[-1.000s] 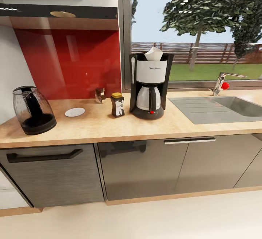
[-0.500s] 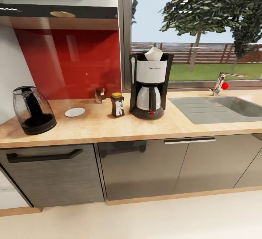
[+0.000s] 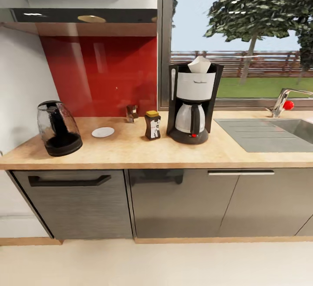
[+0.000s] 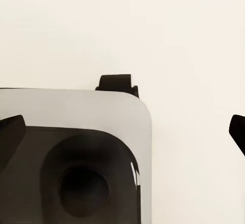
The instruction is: Set up a coffee station on the kitchen countertop: keep the coffee maker on the countertop, move the bottle of coffee from the kitchen shelf to the counter next to the coffee maker, place a paper coffee filter on top of the coffee maker, put the saucer next to the coffee maker with the coffee cup on the saucer, and place the electric kettle next to the coffee maker.
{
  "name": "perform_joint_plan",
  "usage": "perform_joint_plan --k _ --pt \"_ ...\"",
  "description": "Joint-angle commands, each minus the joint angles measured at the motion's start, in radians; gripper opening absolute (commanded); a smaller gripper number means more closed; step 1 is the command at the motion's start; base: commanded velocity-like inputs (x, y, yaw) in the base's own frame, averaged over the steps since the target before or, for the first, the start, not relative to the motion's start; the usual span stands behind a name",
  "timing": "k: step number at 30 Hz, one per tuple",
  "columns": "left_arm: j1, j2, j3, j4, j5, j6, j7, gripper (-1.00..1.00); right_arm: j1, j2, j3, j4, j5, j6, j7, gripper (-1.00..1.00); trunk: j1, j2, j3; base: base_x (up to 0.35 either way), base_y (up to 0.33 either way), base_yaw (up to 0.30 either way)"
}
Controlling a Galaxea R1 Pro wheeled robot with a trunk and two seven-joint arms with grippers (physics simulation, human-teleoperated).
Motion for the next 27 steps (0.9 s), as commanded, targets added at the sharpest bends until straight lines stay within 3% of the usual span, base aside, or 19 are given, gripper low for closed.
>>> perform_joint_plan --k 1,10,27 --pt "-0.001 0.0 -0.004 0.001 0.003 -0.006 -0.001 1.0 0.0 0.0 0.001 0.001 -0.007 -0.003 0.005 1.0 0.0 0.0 -0.001 0.0 0.0 0.265" --pt "-0.001 0.0 -0.004 0.001 0.003 -0.006 0.001 1.0 0.0 -0.002 0.001 0.001 -0.007 -0.003 0.004 1.0 0.0 0.0 -0.001 0.004 0.044 0.207" --pt "-0.001 0.0 -0.004 0.001 0.003 -0.006 0.001 1.0 0.0 -0.002 0.003 0.001 -0.006 -0.002 0.004 1.0 0.0 0.0 -0.001 0.081 0.28 0.012"
